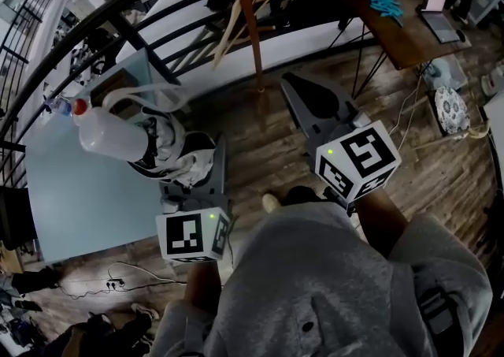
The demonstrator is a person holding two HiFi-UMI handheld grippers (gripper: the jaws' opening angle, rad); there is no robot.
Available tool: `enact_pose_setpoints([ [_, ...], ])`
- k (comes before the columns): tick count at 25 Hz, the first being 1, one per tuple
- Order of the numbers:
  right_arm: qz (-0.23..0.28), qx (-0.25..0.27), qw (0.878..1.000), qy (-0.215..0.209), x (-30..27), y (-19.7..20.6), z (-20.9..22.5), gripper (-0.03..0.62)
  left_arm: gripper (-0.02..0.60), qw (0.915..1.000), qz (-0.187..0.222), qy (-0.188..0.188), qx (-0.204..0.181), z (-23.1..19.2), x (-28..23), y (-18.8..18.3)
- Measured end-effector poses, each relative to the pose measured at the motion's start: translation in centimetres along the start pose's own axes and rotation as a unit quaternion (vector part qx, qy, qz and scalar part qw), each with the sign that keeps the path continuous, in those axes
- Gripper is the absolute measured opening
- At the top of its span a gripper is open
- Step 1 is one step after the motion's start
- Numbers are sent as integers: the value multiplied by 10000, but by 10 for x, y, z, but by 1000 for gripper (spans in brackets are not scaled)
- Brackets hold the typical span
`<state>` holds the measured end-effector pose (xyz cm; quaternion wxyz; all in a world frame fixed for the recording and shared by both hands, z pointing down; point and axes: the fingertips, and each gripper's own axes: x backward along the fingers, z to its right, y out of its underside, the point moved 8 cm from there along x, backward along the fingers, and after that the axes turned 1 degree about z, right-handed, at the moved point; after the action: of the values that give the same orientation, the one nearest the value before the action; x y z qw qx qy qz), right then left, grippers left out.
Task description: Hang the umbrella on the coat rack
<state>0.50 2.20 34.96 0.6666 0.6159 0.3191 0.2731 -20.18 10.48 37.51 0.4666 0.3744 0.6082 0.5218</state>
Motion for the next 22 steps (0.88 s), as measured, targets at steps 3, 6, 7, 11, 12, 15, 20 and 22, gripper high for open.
enact_pose_setpoints([
  [3, -7, 72, 10000, 65, 6, -2, -5, 25, 243, 9998, 211, 27, -15, -1, 3, -1],
  [6, 7, 233, 9997, 96, 10, -5, -10, 25, 244, 9996, 278, 98, 37, -1, 6, 1],
  [7, 19, 282, 9996, 91, 11, -5, -11, 25, 244, 9993, 344, 117, 33, 0, 7, 1],
  [11, 36, 359, 9993, 65, 11, -8, -15, 25, 244, 9989, 451, 103, -47, 2, 9, -3],
  [12, 41, 358, 9993, 55, 10, -9, -15, 25, 243, 9990, 443, 90, -56, 2, 8, -3],
  [15, 90, 349, 9993, -11, 3, -11, -7, 25, 244, 9995, 300, 46, -87, 2, 1, -6],
  [20, 83, 287, 9995, -122, -5, -8, -5, 25, 244, 9994, 337, 5, -120, 1, -5, -6],
  [22, 107, 286, 9994, -152, -10, -8, -3, 25, 244, 9990, 407, 0, -165, -1, -10, -8],
])
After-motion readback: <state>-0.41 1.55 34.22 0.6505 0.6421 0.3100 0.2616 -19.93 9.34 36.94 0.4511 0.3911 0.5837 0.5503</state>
